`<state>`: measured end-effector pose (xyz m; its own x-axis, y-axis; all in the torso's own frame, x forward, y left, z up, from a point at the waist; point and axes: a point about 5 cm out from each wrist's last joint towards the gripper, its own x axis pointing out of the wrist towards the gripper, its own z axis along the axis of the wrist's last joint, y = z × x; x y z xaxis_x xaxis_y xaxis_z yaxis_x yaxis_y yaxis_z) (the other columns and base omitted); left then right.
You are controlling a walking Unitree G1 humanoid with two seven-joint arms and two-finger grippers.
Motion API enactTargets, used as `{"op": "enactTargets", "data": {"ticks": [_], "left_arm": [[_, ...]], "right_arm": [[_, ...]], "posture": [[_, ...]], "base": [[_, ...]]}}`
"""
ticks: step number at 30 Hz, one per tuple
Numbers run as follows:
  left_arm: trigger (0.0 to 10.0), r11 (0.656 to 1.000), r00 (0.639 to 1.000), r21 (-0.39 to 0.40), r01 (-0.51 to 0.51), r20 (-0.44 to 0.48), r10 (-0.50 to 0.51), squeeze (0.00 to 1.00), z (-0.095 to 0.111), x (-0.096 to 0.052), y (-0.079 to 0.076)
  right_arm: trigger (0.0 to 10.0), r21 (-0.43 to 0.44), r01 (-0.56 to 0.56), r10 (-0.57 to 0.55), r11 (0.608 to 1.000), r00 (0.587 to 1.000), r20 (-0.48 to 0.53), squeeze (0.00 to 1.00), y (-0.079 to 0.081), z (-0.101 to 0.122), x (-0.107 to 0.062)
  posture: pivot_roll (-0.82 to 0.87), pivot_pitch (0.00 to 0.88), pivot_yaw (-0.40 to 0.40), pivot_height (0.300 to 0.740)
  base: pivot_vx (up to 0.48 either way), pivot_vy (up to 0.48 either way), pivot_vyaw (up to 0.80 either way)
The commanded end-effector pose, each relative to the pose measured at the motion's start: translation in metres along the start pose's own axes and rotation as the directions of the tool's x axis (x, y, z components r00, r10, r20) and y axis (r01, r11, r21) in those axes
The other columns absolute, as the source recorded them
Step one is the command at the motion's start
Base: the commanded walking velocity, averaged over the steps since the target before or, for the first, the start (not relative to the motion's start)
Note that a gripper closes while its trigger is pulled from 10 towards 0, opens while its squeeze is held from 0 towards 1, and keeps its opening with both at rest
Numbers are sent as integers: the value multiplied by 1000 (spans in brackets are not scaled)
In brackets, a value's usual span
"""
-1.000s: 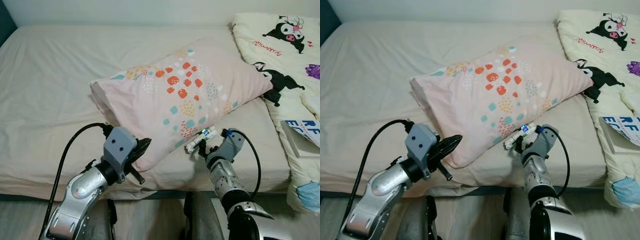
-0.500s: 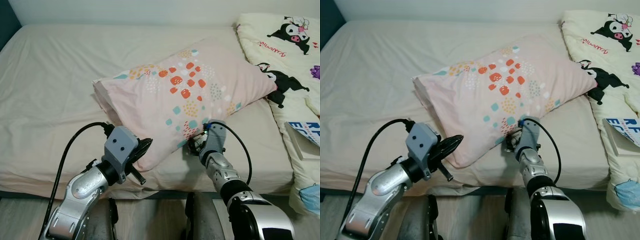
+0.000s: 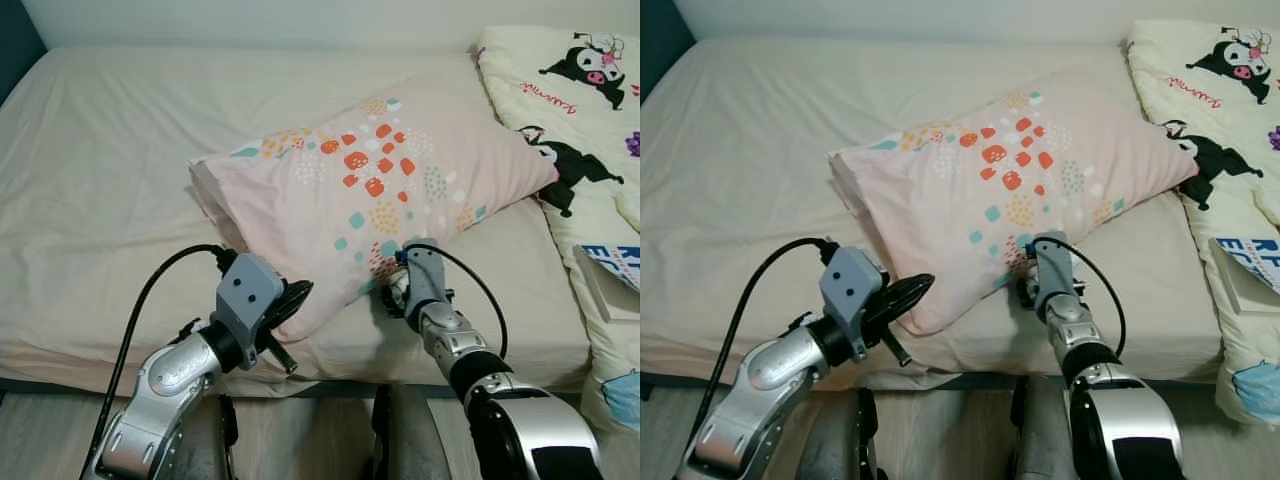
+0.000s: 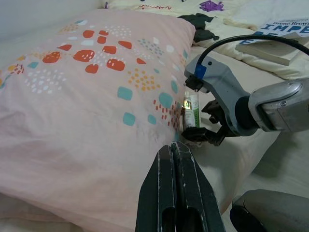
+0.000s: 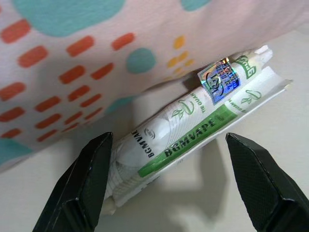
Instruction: Clean up the room
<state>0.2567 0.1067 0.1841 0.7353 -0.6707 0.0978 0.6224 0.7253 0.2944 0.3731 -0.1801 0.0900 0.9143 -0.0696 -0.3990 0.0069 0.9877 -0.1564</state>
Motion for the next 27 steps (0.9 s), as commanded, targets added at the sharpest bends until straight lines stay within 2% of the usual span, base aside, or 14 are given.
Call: {"op": "enactTargets", "data": {"ticks": [1,4,5,6,7,8,9,10,15,16,17,18,25,27], "left_arm": [[10000,999,999,12,30,-18,-30,0,-1,-2,-3],[10000,999,999,13,36,-18,-36,0,-1,-2,-4],[10000,999,999,14,43,-18,-42,0,-2,-1,-6],[10000,999,999,14,47,-19,-47,0,-2,-1,-7],[10000,999,999,15,51,-19,-51,0,-2,-1,-8],[10000,998,998,15,56,-19,-55,0,-2,-1,-9],[10000,998,998,15,56,-19,-55,0,-2,-1,-9],[10000,998,998,16,63,-18,-62,0,-1,0,-10],[10000,997,997,17,71,-19,-70,0,-1,0,-12],[10000,997,997,17,74,-19,-73,0,-2,0,-13],[10000,997,997,17,74,-19,-73,0,-2,0,-13],[10000,996,996,17,83,-18,-83,0,-1,1,-15],[10000,996,996,17,88,-12,-88,0,-1,3,-15],[10000,996,997,16,83,-5,-83,0,0,5,-13]], "right_arm": [[4941,-10,0,-1,1000,999,-48,0,-1,-11,-1],[4745,-10,-1,0,1000,999,-49,0,-1,-12,-1],[3451,-9,-2,2,1000,999,-52,0,-1,-14,-1],[1098,-8,-5,4,1000,998,-55,0,-1,-15,-1],[784,-7,-8,7,1000,998,-59,0,0,-16,-2],[3059,-10,-10,9,1000,998,-64,0,0,-18,-2],[3059,-10,-10,9,1000,998,-64,0,0,-18,-2],[10000,-16,-8,7,1000,997,-75,0,0,-20,-2],[10000,-14,-10,9,1000,997,-82,0,0,-22,-2],[7294,-8,-13,12,1000,997,-81,0,0,-23,-3],[7294,-8,-13,12,1000,997,-81,0,0,-23,-3],[0,10,-17,18,1000,997,-79,0,0,-24,-3],[0,40,-4,6,999,998,-59,0,0,-23,-3],[0,96,14,-11,995,1000,-25,0,0,-20,-3]], "posture": [[152,316,-39,564],[153,316,-39,564],[154,316,-38,564],[154,315,-38,564],[155,314,-37,564],[155,314,-37,564],[155,314,-37,564],[156,314,-36,564],[154,312,-32,564],[154,311,-31,564],[154,311,-31,564],[153,307,-27,564],[147,300,-26,564],[138,287,-33,564]], "base": [[0,0,0],[0,0,0],[0,0,0],[0,0,0],[0,0,0],[0,0,0],[0,0,0],[0,0,0],[0,0,0],[0,0,0],[0,0,0],[0,0,0],[0,0,0],[0,0,0]]}}
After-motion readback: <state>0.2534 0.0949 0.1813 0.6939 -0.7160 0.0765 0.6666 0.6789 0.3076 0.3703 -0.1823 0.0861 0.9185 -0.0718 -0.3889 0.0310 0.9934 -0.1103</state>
